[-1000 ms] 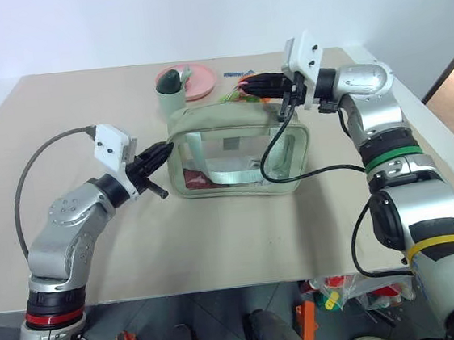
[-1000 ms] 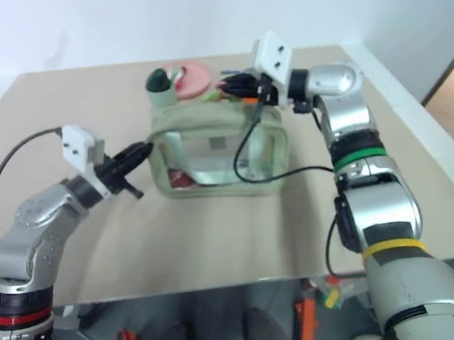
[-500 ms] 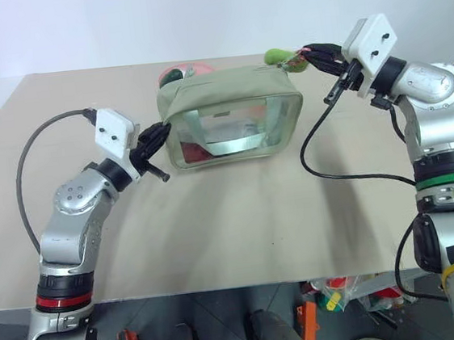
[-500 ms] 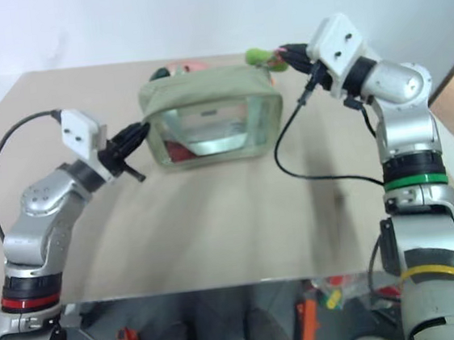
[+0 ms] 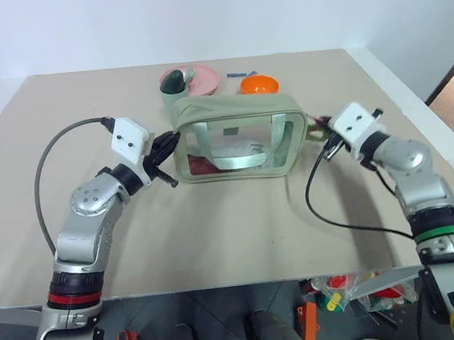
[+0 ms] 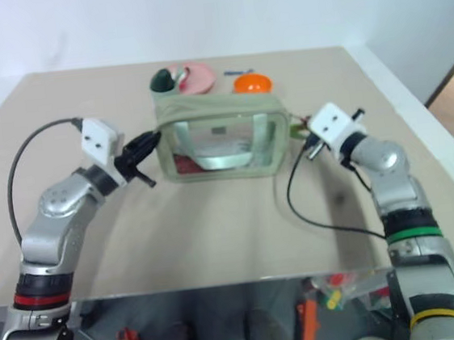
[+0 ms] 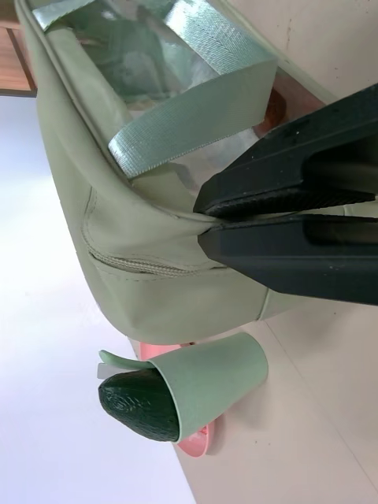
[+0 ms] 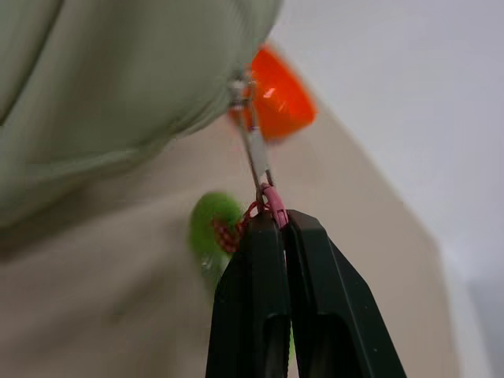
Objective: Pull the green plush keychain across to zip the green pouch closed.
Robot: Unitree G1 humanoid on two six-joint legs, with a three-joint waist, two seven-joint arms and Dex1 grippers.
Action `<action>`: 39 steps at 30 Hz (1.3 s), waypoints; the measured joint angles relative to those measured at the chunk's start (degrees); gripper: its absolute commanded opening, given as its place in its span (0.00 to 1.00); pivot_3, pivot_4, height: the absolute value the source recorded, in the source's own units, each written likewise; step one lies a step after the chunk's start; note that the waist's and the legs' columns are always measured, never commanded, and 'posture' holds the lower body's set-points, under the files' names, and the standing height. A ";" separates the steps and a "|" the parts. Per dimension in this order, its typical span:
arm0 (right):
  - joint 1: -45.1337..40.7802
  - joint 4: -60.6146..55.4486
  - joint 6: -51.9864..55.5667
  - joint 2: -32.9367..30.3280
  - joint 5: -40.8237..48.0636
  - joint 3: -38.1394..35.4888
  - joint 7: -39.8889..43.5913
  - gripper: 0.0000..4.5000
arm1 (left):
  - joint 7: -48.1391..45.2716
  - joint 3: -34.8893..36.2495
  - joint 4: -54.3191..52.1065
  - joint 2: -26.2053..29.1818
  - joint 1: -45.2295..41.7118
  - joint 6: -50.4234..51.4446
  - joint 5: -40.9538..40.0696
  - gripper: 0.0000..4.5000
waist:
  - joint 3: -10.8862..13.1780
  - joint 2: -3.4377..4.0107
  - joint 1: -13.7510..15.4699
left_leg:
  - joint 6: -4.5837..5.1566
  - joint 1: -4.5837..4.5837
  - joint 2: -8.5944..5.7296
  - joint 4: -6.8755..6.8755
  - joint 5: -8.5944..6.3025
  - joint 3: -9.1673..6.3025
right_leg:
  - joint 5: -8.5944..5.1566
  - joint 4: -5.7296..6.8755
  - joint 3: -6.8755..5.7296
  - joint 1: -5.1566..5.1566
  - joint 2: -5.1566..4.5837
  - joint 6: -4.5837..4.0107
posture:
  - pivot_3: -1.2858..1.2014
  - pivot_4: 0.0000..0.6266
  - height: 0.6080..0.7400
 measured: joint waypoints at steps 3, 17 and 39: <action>1.68 -0.06 0.35 2.23 -0.41 1.62 -0.42 0.01 | 0.35 0.00 -0.01 0.00 0.23 0.00 0.22 0.00 | 0.00 0.01 -0.24 | 0.06 0.05 0.01 0.00 0.07 0.03 | 0.04 0.00 0.06 0.00 0.03 0.17 | 0.52 0.24 1.00; -0.18 2.40 1.54 9.19 5.92 0.70 1.71 0.26 | -1.56 0.42 -0.03 0.10 1.53 3.00 -1.40 0.37 | -0.01 -0.01 -0.56 | 0.36 0.23 -0.04 0.02 0.43 0.03 | 0.35 -0.05 0.07 0.22 0.03 0.26 | 0.52 0.24 1.00; 15.46 -35.66 36.29 -4.85 39.66 -15.44 19.38 0.99 | -11.07 9.66 -5.94 8.17 7.79 16.17 -16.96 1.00 | -0.01 -0.01 -0.40 | 0.37 0.10 0.02 -0.03 0.42 -0.04 | 0.27 -0.06 -0.02 0.09 0.05 0.24 | 0.52 0.24 1.00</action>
